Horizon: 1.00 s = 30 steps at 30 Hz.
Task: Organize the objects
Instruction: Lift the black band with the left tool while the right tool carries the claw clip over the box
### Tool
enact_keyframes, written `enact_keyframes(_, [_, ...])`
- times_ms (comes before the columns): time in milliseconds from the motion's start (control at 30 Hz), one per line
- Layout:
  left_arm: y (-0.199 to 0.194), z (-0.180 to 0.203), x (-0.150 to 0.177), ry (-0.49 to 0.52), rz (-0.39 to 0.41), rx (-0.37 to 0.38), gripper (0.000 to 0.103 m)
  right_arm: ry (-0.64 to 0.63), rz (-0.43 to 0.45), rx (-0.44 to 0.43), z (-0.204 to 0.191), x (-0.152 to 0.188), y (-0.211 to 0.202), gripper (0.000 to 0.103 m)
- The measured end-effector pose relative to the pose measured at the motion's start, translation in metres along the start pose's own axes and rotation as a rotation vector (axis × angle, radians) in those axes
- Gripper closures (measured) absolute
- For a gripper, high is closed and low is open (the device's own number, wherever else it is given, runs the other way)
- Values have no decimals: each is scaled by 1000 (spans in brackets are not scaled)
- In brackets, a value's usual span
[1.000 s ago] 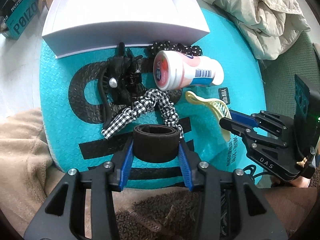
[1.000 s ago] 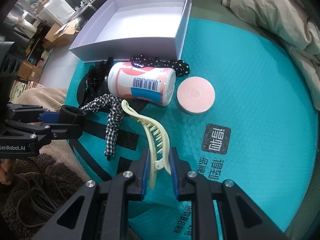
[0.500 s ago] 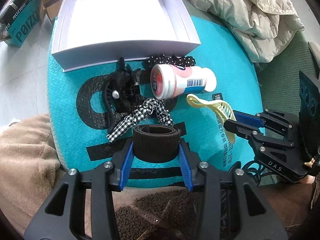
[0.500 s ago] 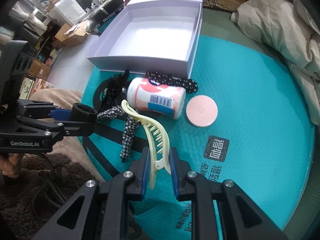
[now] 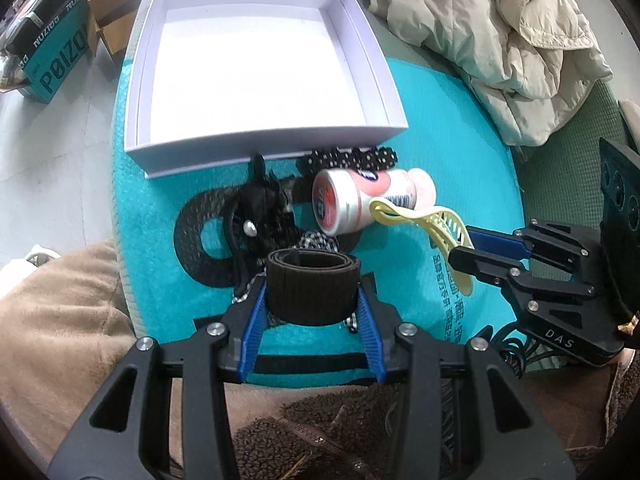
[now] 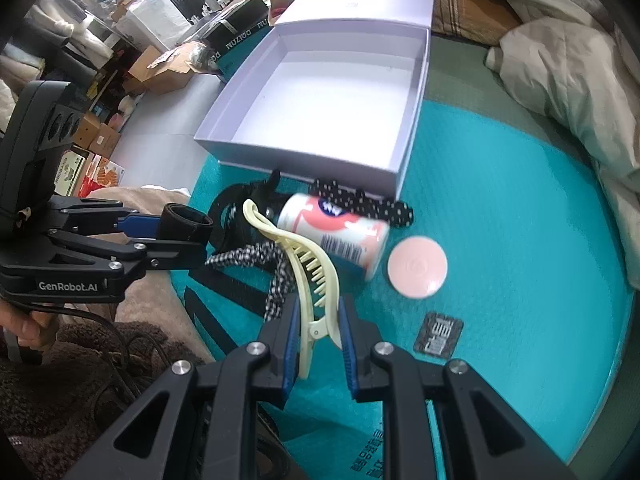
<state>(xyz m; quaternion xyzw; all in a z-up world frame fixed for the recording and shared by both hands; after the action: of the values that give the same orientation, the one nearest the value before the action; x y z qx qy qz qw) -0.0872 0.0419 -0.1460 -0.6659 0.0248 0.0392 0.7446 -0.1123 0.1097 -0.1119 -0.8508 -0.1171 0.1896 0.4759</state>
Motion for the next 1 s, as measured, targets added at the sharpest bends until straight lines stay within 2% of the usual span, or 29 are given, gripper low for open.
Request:
enact_keyframes(267, [-3, -8, -24, -12, 18, -9, 62, -16, 4, -4, 0, -30, -2, 84])
enact_keyframes(600, [-5, -27, -64, -26, 61, -25, 62, -36, 19, 10, 3, -88, 5, 84])
enact_keyframes(1000, [3, -57, -136, -12, 121, -80, 62, -15, 65, 34, 21, -166, 17, 84])
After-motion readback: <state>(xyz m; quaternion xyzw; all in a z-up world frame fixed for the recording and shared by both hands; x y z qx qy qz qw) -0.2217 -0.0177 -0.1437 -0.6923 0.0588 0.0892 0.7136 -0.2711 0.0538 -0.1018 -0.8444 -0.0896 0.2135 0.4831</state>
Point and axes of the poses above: each gripper's, at about its wrist camera, not at the fingertips, and y roughly the way its jaws point, z to its right, x to its underside, the point moved 10 cm from there along y, roughly the way its jaws point, and after that the axes turned 14 degrees about -x, right-handed, at the moved point
